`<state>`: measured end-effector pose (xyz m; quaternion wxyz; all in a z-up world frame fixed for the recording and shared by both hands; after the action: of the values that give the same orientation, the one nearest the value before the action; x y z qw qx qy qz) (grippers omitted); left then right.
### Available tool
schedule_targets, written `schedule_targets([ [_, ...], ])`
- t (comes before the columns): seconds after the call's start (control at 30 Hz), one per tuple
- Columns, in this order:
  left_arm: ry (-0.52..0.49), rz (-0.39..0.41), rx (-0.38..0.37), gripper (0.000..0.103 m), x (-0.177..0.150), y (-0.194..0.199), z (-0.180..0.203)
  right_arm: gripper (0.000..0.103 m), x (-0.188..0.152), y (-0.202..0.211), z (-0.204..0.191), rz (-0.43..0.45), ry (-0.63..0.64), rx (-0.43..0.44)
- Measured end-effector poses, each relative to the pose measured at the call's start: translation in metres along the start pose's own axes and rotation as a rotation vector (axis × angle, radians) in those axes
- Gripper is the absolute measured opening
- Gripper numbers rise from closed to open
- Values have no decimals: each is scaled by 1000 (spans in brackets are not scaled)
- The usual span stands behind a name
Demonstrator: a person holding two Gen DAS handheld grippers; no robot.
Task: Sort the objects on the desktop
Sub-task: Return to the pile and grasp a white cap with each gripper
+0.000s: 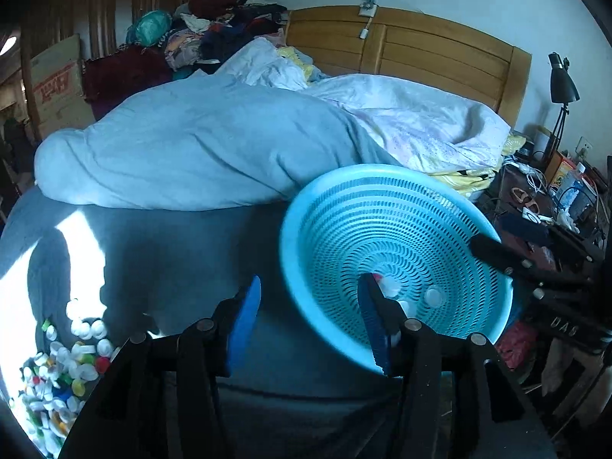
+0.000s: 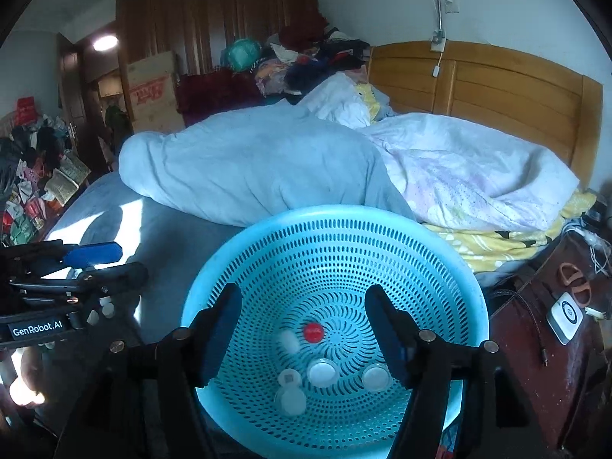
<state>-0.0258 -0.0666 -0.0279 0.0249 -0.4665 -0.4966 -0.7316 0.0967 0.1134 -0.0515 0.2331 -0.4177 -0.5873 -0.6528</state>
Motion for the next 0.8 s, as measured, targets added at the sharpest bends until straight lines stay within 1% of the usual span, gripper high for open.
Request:
schedule_targets([
  [0.03,21,12,14,47,-11,11,-19,75,1,4,-8,13,7,15],
  [0.07,49,18,44,47,-27,22,-42,75,2,7,-18,23,17,36],
  [0.13,115,20,121,47,-65,45,-94,75,1,11,-43,39,53,81],
  [0.17,166,12,172,47,-90,57,-125,75,0,12,-57,44,71,104],
  [0.23,286,-4,257,47,-145,81,-187,76,-5,10,-85,35,106,161],
  [0.3,431,-22,364,47,-206,105,-250,76,-14,2,-114,11,143,203],
  [0.33,521,-41,403,46,-240,117,-283,76,-19,-3,-127,-8,157,226],
  [0.4,664,-51,474,45,-294,136,-330,76,-30,-12,-155,-46,191,273],
  [0.43,727,-55,501,44,-317,143,-348,76,-36,-16,-167,-62,207,292],
  [0.5,846,-44,498,40,-355,153,-376,76,-45,-21,-193,-87,247,328],
  [0.53,876,-35,493,40,-365,154,-383,76,-50,-23,-206,-98,268,344],
  [0.6,895,-23,472,40,-374,152,-390,76,-57,-25,-226,-117,296,364],
  [0.7,883,-30,442,40,-373,139,-391,76,-65,-28,-250,-136,334,381],
  [0.8,869,-41,456,40,-370,126,-396,76,-69,-29,-266,-153,356,388],
])
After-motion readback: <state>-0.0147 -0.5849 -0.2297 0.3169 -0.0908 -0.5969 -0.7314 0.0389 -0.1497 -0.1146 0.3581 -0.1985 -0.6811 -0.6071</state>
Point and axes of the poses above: each gripper's, at about its wrist camera, not at the fingertips, and y roughly against the way its jaws point, z to its right, x to its top, the point moved 3 cm from there along -y, roughly the way its jaws point, and after that the axes turned 2 degrees about -x, right-handed, at the moved point
